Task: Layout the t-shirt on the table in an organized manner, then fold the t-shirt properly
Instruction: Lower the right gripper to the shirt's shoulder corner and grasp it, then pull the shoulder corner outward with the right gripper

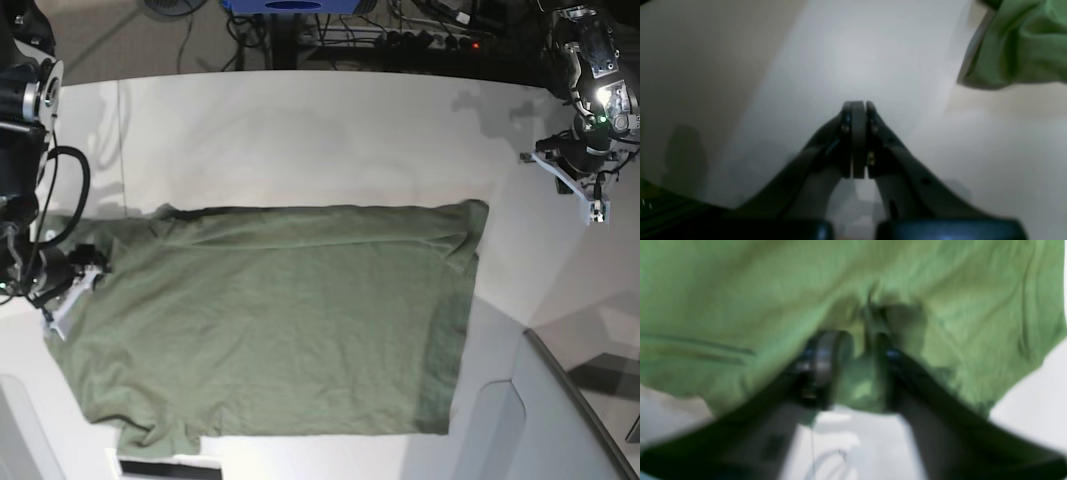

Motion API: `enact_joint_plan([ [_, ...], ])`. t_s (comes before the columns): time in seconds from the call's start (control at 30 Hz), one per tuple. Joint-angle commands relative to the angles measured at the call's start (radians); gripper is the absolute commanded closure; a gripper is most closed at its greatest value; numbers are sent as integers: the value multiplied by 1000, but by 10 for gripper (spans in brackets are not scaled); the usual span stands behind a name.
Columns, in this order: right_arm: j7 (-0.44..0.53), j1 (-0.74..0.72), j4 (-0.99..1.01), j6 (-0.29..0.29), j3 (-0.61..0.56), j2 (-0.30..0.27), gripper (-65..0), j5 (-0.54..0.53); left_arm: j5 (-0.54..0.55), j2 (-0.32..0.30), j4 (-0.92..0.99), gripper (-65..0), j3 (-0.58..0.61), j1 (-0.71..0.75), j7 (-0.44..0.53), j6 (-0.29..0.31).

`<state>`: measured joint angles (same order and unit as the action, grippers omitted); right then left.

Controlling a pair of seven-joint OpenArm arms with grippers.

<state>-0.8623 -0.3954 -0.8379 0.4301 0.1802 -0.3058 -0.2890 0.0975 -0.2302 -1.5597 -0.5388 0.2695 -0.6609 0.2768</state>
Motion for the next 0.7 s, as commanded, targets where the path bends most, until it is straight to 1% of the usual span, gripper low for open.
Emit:
enact_joint_plan([
  [0.0,4,-26,-39,3,9,-22,-344,-13,0,-15,-8,0,-7,-3,17,-4],
  [0.03,-8,0,-80,3,22,-25,-396,-13,1,-15,0,0,-7,-3,19,-4],
  [0.07,-16,34,-136,3,46,-30,-422,-19,1,-15,5,0,-8,-2,20,-4],
  [0.1,-36,66,-197,3,80,-26,-428,-20,1,-15,6,0,-10,0,20,-4],
  [0.17,-107,141,-334,3,173,0,-426,-20,1,-15,6,0,-11,1,22,-4],
  [0.23,-183,206,-452,3,246,55,-429,-19,1,-15,6,0,-11,0,22,-4],
  [0.3,-236,253,-535,3,279,106,-431,-19,1,-15,5,0,-10,-3,22,-4],
  [0.4,-251,289,-581,3,282,170,-434,-19,1,-15,0,0,-7,-5,22,-4],
  [0.5,-249,286,-578,3,282,214,-434,-19,1,-15,-3,0,-7,-5,22,-4],
  [0.57,-243,283,-578,3,282,234,-434,-19,1,-15,-2,0,-7,-5,22,-4],
  [0.67,-242,260,-574,3,281,239,-434,-11,1,-15,2,0,-13,-5,22,-4],
])
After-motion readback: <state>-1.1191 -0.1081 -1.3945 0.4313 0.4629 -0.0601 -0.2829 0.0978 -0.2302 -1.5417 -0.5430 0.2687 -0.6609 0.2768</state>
